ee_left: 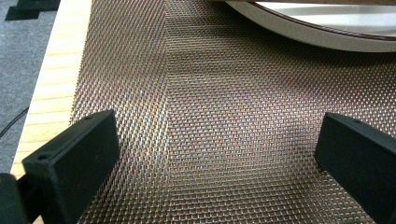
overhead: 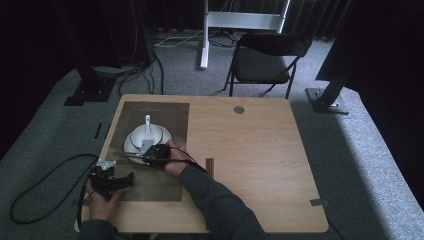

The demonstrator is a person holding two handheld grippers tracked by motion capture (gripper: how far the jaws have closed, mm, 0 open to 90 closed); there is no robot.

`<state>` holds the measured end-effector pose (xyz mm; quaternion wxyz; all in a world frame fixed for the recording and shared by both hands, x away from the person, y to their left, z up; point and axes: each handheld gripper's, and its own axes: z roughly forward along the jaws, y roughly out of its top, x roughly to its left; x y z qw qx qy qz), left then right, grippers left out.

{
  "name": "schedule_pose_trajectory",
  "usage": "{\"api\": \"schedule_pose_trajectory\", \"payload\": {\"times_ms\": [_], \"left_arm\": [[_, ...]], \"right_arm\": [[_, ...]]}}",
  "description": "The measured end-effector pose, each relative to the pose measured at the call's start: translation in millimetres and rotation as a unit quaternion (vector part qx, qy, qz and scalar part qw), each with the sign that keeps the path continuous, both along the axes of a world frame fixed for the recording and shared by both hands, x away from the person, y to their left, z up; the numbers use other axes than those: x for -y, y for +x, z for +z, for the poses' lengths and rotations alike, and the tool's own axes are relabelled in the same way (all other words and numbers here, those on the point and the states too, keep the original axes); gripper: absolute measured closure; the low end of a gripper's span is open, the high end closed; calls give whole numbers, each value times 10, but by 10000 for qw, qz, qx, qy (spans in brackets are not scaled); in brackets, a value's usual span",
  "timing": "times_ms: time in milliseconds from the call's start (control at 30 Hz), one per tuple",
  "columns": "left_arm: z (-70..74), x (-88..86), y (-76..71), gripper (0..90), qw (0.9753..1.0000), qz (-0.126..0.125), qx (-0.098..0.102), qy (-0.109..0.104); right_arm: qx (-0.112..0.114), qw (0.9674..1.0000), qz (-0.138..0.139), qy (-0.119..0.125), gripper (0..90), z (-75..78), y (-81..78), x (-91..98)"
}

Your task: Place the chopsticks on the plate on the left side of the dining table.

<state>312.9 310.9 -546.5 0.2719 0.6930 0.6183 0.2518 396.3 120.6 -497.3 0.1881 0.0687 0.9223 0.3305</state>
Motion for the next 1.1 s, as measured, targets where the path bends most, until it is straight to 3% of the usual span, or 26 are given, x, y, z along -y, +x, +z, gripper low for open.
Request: {"api": "schedule_pose_trajectory", "payload": {"times_ms": [1100], "left_arm": [[0, 0, 0, 2, 10000, -1, 0, 2]], "right_arm": [[37, 9999, -131, 76, 790, -38, 13, 154]]}}
